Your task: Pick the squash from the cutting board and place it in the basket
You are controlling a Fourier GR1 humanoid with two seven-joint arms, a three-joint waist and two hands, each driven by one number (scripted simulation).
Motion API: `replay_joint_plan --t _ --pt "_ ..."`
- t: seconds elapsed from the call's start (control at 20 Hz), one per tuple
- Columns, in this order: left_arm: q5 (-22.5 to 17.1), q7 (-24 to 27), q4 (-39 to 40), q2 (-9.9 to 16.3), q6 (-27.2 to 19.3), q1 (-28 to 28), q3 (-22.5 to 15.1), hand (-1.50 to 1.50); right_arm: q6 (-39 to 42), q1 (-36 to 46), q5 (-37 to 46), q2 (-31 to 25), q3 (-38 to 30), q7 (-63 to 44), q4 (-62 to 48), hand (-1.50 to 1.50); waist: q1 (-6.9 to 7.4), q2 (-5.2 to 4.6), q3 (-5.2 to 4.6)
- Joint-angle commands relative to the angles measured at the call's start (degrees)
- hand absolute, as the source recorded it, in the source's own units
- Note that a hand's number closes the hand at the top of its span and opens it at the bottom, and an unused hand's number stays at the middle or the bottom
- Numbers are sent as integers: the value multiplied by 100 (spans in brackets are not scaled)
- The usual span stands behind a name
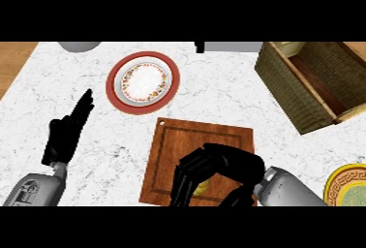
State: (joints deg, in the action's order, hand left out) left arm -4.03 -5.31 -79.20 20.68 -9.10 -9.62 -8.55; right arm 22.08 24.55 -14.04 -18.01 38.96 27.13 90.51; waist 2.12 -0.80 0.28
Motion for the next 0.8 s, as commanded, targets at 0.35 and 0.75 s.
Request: replay_joint_plan --t 0.35,0.75 --pt "31 -497 249 -69 -131 -126 107 0 -1465 788 3181 -622 88 -1057 845 -150 -408 182 -52" --pt "11 -634 184 -79 -54 -280 108 0 1200 2208 3087 -2011 148 -2558 1573 -150 -317 158 -56"
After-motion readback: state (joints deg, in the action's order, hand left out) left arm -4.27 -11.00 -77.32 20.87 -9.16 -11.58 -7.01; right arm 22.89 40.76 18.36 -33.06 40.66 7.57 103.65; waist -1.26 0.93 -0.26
